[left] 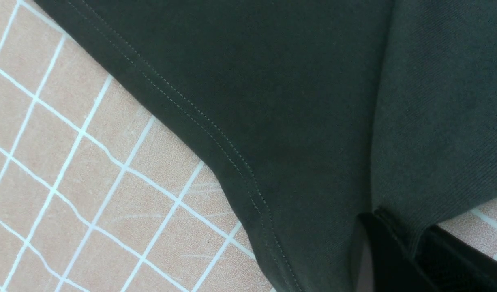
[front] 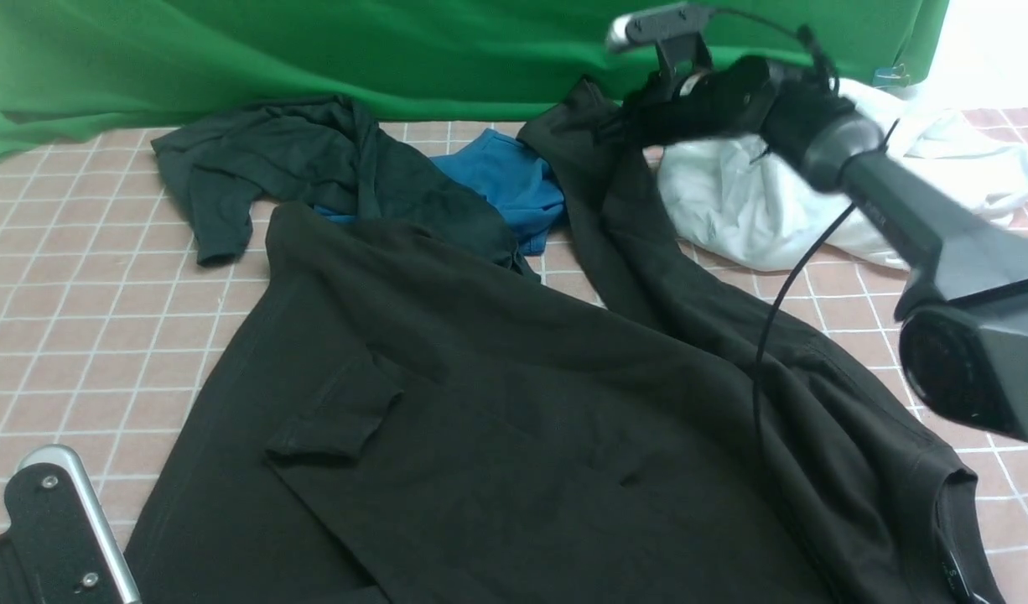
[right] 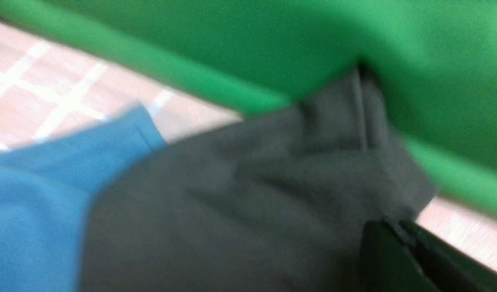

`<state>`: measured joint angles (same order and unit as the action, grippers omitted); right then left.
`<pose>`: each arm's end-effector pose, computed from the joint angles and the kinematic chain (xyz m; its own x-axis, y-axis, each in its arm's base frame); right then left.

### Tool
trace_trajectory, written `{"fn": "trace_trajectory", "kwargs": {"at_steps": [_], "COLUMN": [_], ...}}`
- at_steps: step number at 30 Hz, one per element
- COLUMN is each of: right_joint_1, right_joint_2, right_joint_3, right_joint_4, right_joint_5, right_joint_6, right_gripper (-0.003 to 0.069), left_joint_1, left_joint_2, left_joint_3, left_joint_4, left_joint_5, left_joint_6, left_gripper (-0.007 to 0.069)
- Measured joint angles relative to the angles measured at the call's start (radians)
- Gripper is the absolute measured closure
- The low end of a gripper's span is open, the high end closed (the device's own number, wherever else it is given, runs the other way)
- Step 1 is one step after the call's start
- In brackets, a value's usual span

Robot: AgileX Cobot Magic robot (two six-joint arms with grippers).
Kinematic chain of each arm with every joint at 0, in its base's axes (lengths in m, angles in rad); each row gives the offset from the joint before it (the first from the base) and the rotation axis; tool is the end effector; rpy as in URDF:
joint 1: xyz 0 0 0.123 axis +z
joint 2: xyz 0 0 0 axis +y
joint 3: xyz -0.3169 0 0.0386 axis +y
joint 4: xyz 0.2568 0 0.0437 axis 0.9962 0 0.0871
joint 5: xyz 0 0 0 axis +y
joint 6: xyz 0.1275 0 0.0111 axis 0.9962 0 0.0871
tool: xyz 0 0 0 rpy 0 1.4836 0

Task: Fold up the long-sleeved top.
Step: Use the right arm to drag and drop the cuff onto the cuffclosest to the right arm

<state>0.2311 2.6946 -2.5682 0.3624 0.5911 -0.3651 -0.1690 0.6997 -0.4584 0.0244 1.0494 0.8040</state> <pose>0.6427 0.1772 0.1653 -0.5253 -0.1841 -0.8307 -0.4156 0.9075 0.0617 0.0873 -0.0122 0.2182 -0.5132 0.8264 -0.2317 0.7803 0.5616 0.2752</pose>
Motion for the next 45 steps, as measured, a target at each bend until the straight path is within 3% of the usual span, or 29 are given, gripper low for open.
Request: {"fn": "trace_trajectory", "kwargs": {"at_steps": [11, 18, 24, 28, 35, 39, 41, 45], "right_joint_1": [-0.002, -0.002, -0.001, 0.003, 0.059, 0.182, 0.214, 0.368], "right_joint_2": [-0.237, -0.274, -0.305, -0.355, -0.623, -0.809, -0.832, -0.865], "right_joint_3": [-0.002, -0.002, 0.004, 0.039, 0.448, 0.747, 0.785, 0.923], "right_joint_4": [0.015, 0.238, 0.274, 0.279, 0.29, 0.294, 0.295, 0.244], "right_joint_5": [0.238, 0.537, 0.626, 0.628, 0.541, 0.255, 0.22, 0.15], "right_joint_6": [-0.096, -0.226, -0.204, -0.177, -0.245, -0.318, -0.34, -0.413], "right_gripper": [0.0624, 0.0624, 0.0624, 0.0624, 0.0624, 0.0624, 0.0624, 0.0624], "left_joint_1": [0.0, 0.0, 0.0, 0.0, 0.0, 0.0, 0.0, 0.0], "left_joint_2": [0.0, 0.0, 0.0, 0.0, 0.0, 0.0, 0.0, -0.006], "left_joint_3": [0.0, 0.0, 0.0, 0.0, 0.0, 0.0, 0.0, 0.0], "left_joint_4": [0.0, 0.0, 0.0, -0.001, -0.001, -0.001, -0.002, -0.003], "left_joint_5": [0.0, 0.0, -0.001, -0.001, 0.001, 0.0, 0.0, 0.0], "left_joint_6": [0.002, 0.002, 0.003, 0.007, 0.003, 0.001, 0.001, -0.002], "left_gripper": [0.0589, 0.0589, 0.0589, 0.0589, 0.0589, 0.0589, 0.0589, 0.0589]}}
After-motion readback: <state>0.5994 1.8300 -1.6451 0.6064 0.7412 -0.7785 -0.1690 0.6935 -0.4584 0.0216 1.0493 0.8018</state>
